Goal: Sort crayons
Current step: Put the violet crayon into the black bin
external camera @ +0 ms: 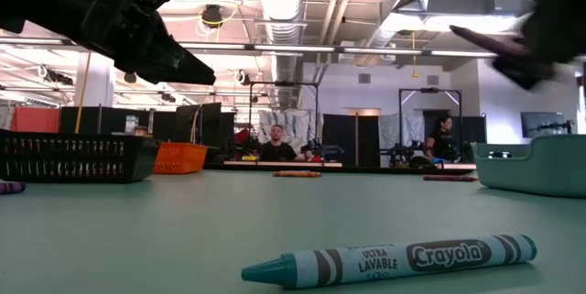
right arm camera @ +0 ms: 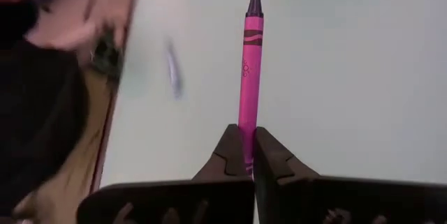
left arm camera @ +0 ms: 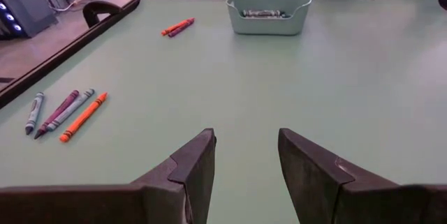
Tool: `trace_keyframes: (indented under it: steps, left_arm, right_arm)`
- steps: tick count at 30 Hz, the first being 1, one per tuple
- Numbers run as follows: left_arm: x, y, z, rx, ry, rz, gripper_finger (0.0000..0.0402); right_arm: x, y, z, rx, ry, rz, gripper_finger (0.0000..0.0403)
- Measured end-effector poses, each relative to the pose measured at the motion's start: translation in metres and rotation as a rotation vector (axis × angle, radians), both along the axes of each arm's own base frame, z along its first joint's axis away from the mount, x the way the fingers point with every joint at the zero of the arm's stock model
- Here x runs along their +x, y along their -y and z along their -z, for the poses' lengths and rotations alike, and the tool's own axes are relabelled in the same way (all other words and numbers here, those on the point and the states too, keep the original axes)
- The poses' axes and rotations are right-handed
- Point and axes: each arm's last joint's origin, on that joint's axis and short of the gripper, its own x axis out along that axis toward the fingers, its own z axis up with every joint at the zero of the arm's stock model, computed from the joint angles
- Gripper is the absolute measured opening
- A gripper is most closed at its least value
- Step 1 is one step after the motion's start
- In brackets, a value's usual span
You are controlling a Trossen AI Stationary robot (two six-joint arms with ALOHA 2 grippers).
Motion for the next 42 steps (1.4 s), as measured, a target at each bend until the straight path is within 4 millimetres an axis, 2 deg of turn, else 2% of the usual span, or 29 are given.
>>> trace_keyframes:
  steps: [6, 12, 16, 20, 24, 27, 31, 36, 42]
  left_arm:
    - [-0.008, -0.003, -0.009, 0.025, -0.101, -0.013, 0.0148]
    - [-0.030, -0.016, -0.027, 0.116, -0.154, -0.201, 0.0148]
    - [-0.049, -0.027, -0.036, 0.166, -0.148, -0.354, 0.0148]
    - [-0.064, -0.033, -0.042, 0.147, -0.142, -0.379, 0.0148]
    - [-0.073, -0.036, -0.044, 0.130, -0.144, -0.370, 0.0148]
    - [-0.077, -0.037, -0.046, 0.131, -0.147, -0.371, 0.0148]
    - [-0.081, -0.039, -0.046, 0.135, -0.155, -0.372, 0.0148]
    - [-0.083, -0.040, -0.044, 0.138, -0.163, -0.388, 0.0148]
    - [-0.082, -0.039, -0.044, 0.122, -0.156, -0.385, 0.0148]
  right_arm:
    - [0.063, 0.019, -0.018, -0.246, 0.228, -0.124, 0.0004]
    - [0.155, 0.041, -0.016, -0.509, 0.262, -0.149, 0.0004]
    - [0.217, 0.057, -0.009, -0.578, 0.265, -0.128, 0.0004]
    - [0.268, 0.066, -0.011, -0.601, 0.337, -0.155, 0.0004]
    - [0.310, 0.072, -0.013, -0.623, 0.401, -0.157, 0.0004]
    - [0.333, 0.076, -0.013, -0.633, 0.440, -0.143, 0.0004]
    - [0.349, 0.081, -0.006, -0.632, 0.451, -0.135, 0.0004]
    - [0.359, 0.085, 0.003, -0.632, 0.455, -0.126, 0.0004]
    - [0.361, 0.086, 0.010, -0.632, 0.434, -0.124, 0.0011]
